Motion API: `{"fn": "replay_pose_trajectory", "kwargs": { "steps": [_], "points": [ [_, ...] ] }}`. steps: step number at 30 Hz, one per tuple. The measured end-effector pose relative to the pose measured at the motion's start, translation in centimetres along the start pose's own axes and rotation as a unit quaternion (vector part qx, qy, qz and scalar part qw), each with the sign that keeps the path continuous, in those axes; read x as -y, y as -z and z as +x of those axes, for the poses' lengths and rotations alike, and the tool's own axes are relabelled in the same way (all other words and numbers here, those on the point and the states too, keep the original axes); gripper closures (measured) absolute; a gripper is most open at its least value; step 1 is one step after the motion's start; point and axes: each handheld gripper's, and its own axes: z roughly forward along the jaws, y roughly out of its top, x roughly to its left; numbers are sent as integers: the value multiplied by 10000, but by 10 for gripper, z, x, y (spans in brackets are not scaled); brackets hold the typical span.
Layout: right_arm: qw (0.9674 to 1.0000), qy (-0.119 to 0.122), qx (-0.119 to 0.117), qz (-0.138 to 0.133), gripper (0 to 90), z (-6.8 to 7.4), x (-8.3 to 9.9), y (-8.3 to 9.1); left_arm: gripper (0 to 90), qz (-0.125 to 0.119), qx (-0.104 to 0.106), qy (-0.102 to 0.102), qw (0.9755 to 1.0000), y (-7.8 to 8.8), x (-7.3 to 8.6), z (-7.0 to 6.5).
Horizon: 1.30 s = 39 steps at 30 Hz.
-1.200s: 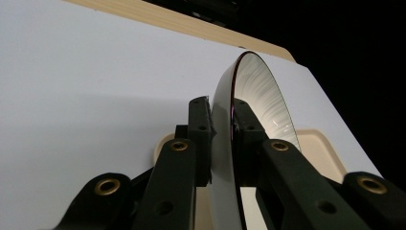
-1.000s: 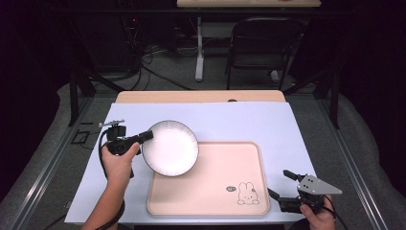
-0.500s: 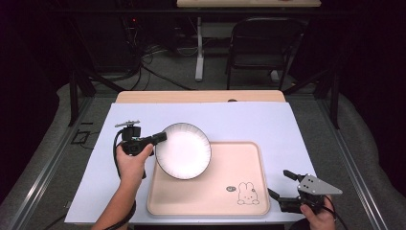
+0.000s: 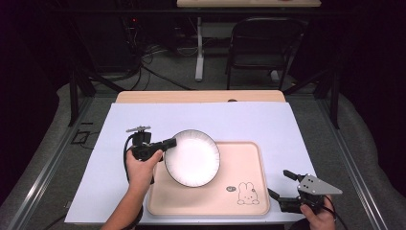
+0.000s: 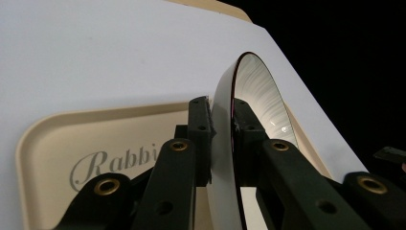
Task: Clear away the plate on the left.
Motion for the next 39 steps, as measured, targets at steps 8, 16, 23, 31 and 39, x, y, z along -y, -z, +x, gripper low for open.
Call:
{"fn": "replay_pose_trajectory", "kwargs": {
  "steps": [8, 16, 23, 31, 39],
  "points": [
    [10000, 5, 1, -1, 151, 0, 0, 0, 814, 76, 102, 32, 9999, -6, 10, -2],
    [10000, 5, -1, 6, 151, 0, 0, 0, 813, 213, 167, 9, 9996, -12, 21, -4],
    [10000, 10, -1, 11, 151, 0, 0, 0, 812, 305, 233, 20, 9993, -18, 29, -6],
    [10000, 10, -4, 13, 151, 0, 0, 0, 811, 359, 294, 70, 9989, -22, 36, -4],
    [10000, 15, -6, 21, 151, 0, 0, 0, 808, 436, 336, 113, 9984, -29, 41, -3]
  ]
}}
